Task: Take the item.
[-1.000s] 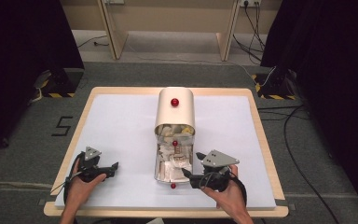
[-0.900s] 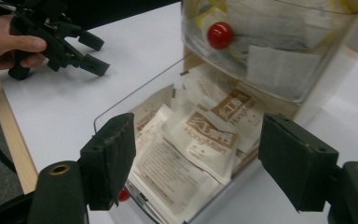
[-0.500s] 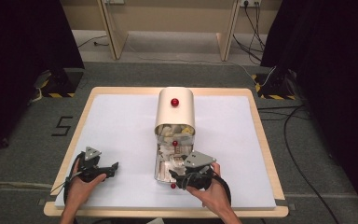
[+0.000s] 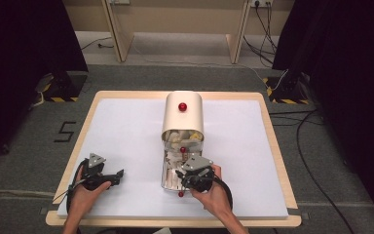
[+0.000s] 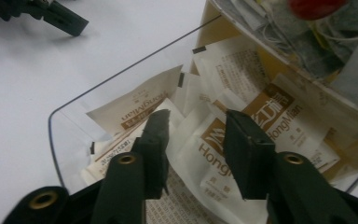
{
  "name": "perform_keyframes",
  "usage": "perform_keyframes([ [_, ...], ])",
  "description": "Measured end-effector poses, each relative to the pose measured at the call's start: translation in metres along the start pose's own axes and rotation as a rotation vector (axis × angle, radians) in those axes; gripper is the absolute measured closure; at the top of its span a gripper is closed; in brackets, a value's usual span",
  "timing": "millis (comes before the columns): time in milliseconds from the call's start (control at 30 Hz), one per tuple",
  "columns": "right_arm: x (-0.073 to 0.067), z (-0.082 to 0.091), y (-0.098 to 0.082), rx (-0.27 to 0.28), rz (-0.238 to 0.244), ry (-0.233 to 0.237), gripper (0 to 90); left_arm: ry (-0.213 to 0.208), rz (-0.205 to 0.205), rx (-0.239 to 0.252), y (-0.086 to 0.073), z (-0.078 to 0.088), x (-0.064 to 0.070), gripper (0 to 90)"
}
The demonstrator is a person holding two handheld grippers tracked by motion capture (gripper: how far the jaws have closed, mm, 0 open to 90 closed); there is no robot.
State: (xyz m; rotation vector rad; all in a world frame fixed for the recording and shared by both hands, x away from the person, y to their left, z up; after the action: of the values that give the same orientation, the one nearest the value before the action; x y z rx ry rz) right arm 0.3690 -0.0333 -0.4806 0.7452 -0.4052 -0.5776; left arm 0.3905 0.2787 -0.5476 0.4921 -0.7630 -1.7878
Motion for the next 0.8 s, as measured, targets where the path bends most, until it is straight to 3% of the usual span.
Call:
perform_keyframes([
  [100,0.001,0.001,0.000,0.003,0.010,0.005,68.7,0.000,0.000,0.000,0.000,0.000,0.000,8.5],
  [133,0.002,0.003,0.000,0.012,0.020,-0.005,74.6,0.000,0.000,0.000,0.000,0.000,0.000,8.5],
  [267,0.008,0.011,0.003,0.031,0.039,-0.035,82.8,-0.001,0.001,0.000,0.000,0.000,0.000,8.5],
  [467,0.015,0.018,0.004,0.049,0.041,-0.050,87.8,-0.001,0.003,0.002,0.000,0.000,0.000,8.5],
  [800,0.014,0.024,0.006,0.066,0.063,-0.045,90.0,-0.001,0.003,0.002,0.000,0.000,0.000,8.5],
])
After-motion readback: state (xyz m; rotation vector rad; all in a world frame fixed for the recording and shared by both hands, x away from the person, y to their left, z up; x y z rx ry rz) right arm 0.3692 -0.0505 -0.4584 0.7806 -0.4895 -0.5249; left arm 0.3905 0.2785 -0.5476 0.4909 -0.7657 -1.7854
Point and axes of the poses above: each handheld gripper's, and its own axes: z roughly backward along the jaws, y roughly out of its top, x roughly to its right, the point moved 5 cm from there along -z, roughly forward along the jaws, and after that the axes turned 4 degrees about -x, right-handed, at the moved point
